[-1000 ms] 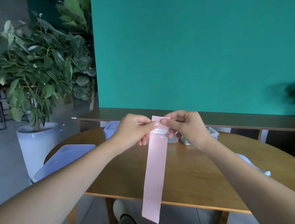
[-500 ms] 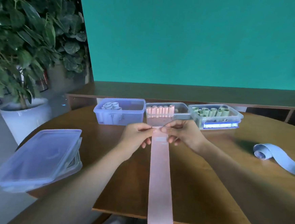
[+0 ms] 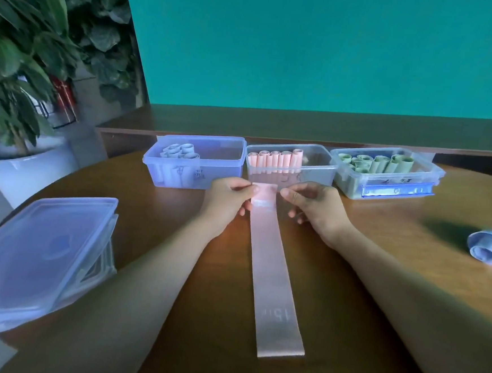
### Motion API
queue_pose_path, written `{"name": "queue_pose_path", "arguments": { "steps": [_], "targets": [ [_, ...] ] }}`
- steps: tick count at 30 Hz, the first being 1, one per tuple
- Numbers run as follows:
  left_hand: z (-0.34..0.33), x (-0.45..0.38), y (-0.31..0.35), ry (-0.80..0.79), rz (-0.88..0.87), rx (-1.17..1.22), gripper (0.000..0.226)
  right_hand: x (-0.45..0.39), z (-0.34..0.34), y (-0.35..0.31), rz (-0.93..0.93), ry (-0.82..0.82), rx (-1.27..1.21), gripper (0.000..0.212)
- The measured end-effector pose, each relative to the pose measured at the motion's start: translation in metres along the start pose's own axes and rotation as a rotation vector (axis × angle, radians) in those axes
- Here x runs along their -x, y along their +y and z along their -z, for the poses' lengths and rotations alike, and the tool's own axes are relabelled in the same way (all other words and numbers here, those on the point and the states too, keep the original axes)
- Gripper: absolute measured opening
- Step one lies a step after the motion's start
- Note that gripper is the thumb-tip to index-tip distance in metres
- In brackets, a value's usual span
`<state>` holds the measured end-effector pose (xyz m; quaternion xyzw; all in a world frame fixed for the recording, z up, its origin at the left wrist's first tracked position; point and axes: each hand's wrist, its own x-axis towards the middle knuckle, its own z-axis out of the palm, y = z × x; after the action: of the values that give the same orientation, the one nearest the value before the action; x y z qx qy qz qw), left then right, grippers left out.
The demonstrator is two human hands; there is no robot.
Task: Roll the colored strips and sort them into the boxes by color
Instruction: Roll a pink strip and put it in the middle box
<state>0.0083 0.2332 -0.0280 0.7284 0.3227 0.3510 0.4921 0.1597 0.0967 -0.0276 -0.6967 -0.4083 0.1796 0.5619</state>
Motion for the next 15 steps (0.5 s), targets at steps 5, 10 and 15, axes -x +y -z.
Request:
{"name": "queue_pose_path", "arguments": {
  "steps": [5,10,15],
  "targets": [
    [-0.004,-0.003,-0.006,0.081,-0.068,-0.125,0.008,0.024,0.008,-0.003,0.024,-0.035,0.059,0.02],
    [0.001,0.024,-0.006,0.14,-0.051,-0.285,0.037,0.065,0.016,-0.011,0.04,-0.123,0.173,0.018],
    [0.014,0.089,0.006,0.037,-0.085,-0.288,0.026,0.122,0.024,-0.019,0.084,-0.2,0.113,0.02]
  ]
}}
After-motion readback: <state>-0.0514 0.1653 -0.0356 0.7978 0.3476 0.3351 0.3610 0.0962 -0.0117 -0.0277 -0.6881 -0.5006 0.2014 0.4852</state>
